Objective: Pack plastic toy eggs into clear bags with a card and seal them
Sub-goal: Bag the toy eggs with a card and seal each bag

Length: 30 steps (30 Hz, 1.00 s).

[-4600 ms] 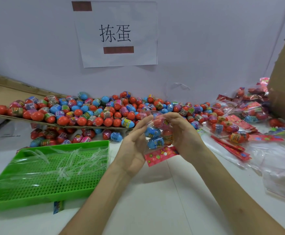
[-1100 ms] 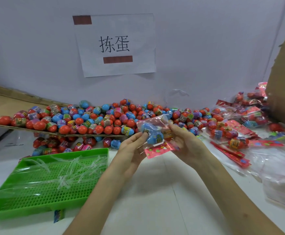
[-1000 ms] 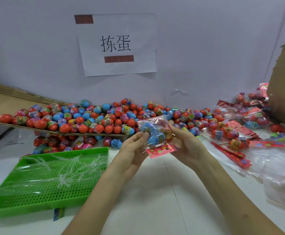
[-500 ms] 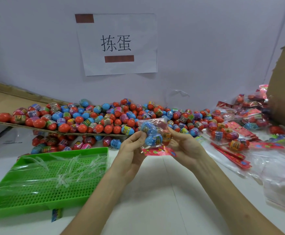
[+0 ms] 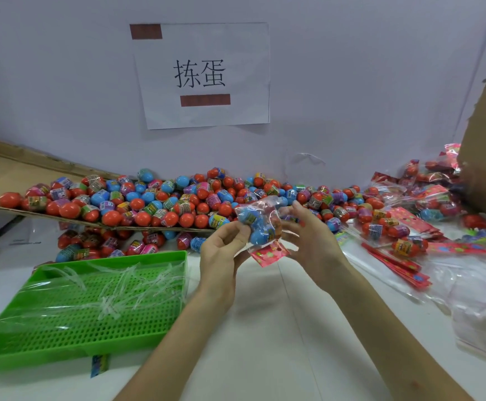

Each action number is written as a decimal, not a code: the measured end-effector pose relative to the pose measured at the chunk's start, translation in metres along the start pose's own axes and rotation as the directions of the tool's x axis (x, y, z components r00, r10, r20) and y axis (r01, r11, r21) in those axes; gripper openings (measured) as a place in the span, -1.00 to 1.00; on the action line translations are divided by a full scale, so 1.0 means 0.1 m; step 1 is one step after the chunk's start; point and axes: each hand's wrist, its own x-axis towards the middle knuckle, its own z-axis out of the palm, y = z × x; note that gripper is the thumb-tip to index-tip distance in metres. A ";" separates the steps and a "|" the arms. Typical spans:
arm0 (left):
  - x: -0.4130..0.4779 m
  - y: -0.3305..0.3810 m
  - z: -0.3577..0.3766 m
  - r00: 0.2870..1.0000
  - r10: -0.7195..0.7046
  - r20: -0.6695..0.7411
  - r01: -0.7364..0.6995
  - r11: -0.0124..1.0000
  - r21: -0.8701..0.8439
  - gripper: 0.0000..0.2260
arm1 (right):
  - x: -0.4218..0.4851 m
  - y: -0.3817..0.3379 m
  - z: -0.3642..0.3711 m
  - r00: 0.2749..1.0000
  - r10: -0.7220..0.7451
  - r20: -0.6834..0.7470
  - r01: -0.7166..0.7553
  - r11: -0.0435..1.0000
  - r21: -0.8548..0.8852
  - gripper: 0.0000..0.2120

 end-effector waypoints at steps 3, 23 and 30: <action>-0.02 0.01 -0.01 0.997 0.063 0.033 -0.066 0.993 0.101 -0.83 | -0.02 0.02 0.00 0.994 0.000 0.110 0.013 0.992 -0.122 -0.33; 0.01 0.03 -0.05 0.996 -0.004 0.084 0.008 0.999 -0.048 -0.71 | 0.00 0.02 -0.09 0.962 -0.104 0.253 0.083 0.992 0.091 -0.52; 0.00 0.02 -0.03 0.994 -0.072 0.076 0.082 0.988 -0.129 -0.68 | 0.03 0.01 -0.16 0.959 -0.123 0.255 0.104 0.991 0.085 -0.73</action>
